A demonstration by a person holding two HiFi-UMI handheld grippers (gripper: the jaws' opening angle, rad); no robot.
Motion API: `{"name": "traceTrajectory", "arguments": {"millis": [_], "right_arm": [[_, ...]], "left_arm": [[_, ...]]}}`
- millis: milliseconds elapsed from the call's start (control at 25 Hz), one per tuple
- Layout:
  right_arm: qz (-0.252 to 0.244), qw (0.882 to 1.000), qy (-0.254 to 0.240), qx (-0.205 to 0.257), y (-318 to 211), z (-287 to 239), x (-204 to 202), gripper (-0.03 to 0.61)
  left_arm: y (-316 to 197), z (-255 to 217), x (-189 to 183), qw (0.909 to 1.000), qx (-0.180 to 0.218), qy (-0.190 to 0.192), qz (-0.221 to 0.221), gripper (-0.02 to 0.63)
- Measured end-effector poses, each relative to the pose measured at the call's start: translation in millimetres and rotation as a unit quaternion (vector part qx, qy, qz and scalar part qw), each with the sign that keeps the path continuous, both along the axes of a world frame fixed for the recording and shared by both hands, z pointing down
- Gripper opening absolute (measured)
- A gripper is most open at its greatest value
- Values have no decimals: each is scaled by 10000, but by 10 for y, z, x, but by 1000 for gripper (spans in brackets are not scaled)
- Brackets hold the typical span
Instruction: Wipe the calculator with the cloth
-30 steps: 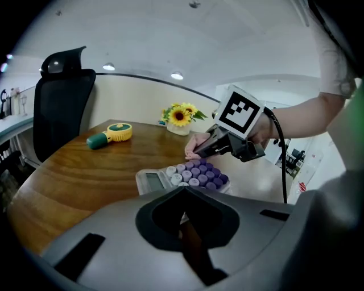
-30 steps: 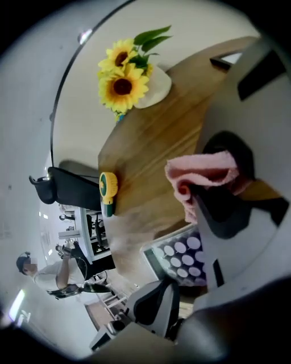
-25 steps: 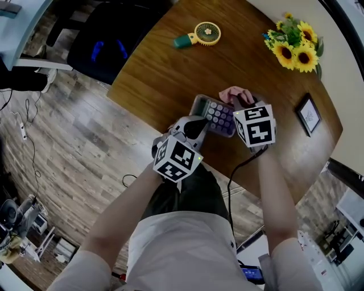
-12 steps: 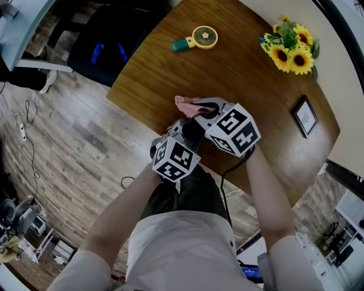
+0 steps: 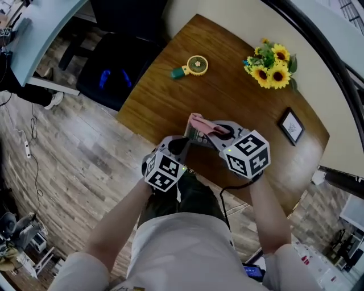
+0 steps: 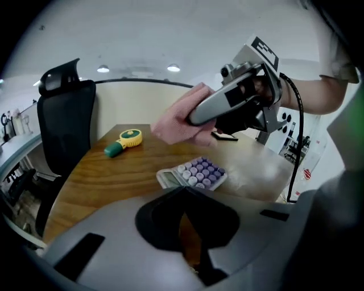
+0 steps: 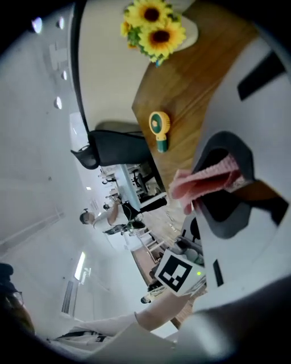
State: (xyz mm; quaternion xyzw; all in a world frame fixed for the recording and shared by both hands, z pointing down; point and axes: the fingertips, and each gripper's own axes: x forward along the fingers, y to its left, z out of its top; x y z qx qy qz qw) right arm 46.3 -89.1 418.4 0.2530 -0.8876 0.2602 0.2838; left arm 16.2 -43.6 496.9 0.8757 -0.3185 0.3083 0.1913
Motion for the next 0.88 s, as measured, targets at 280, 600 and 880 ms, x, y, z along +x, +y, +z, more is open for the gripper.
{"name": "traceTrajectory", "arguments": {"millis": [280,600,880], "right_arm": [[656,9858,5,1547,-259,-1110,201,26],[1211,9582,-410,2558,-200,-2258,320,26],[1587,9358,-780,3050,17,-3000,457,26]], "left_arm": [[-228,-779,-331,9970,746,-183,-48,3],[-441,-1983,-402,9815,1910,-2,-104,3],[-420,-2945,-439,9646,2594,428,-192,3]]}}
